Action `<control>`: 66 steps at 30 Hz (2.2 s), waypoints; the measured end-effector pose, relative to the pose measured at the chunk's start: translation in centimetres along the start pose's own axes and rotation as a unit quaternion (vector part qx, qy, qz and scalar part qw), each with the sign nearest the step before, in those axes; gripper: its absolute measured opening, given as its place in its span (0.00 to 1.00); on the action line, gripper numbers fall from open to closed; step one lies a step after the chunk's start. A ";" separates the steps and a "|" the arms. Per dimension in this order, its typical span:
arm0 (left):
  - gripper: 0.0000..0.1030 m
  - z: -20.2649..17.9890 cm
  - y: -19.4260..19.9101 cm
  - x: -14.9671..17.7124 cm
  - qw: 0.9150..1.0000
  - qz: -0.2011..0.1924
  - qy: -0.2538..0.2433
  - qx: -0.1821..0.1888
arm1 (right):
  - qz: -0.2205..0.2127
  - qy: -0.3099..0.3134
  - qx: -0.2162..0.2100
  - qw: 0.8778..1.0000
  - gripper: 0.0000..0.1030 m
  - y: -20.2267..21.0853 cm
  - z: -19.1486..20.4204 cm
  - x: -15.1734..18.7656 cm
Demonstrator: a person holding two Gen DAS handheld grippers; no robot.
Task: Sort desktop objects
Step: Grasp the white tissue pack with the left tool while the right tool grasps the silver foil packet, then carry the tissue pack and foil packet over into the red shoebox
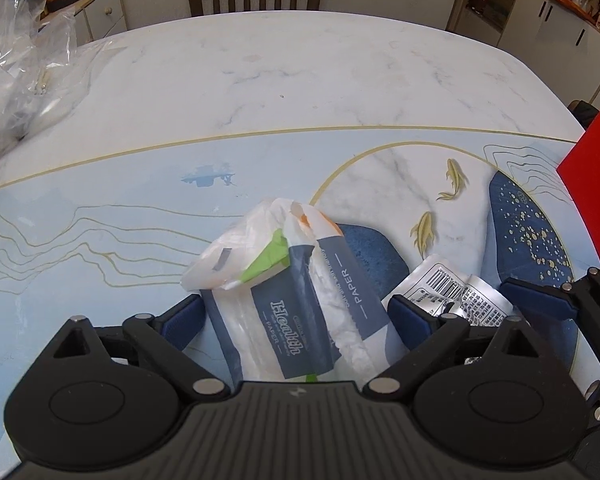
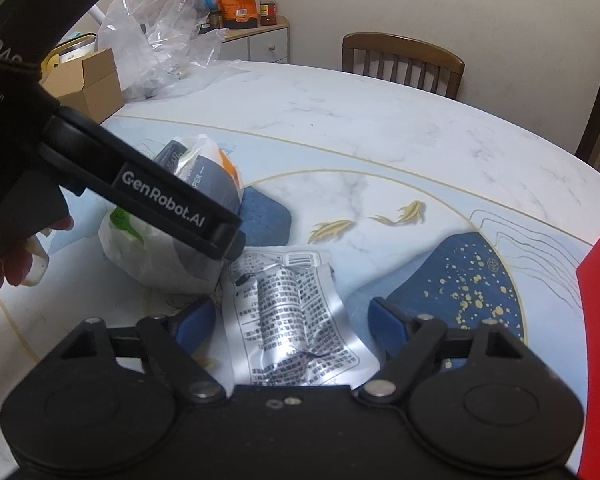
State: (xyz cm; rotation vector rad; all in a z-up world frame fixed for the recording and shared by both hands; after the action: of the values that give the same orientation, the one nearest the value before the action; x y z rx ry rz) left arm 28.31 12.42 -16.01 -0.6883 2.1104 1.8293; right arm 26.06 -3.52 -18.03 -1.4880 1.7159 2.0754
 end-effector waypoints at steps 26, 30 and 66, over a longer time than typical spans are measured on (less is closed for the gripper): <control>0.52 -3.0 2.6 1.6 0.999 -0.013 -0.028 0.028 | 0.031 -0.080 0.042 0.995 0.58 3.5 -3.8 1.5; 0.52 -4.2 3.4 1.9 0.999 -0.014 -0.029 0.036 | 0.027 -0.097 0.045 0.994 0.58 4.9 -4.6 1.6; 0.53 -18.0 13.5 1.9 0.989 -0.071 -0.080 0.102 | -0.038 -0.140 0.050 0.988 0.58 19.7 -15.0 0.6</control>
State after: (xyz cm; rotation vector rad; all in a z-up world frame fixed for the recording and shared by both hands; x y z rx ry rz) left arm 21.65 -4.31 -2.34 -0.6032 2.0504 1.5166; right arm 23.48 -23.00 -2.95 -1.1499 1.6060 2.0135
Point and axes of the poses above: each gripper's, at about its wrist camera, not at the fingertips, and y roughly against the way its jaws point, z to its left, x to its underside, the point moved 5 cm from there along -y, roughly the way its jaws point, and after that the axes turned 8 degrees about x, right-handed, at the moved point
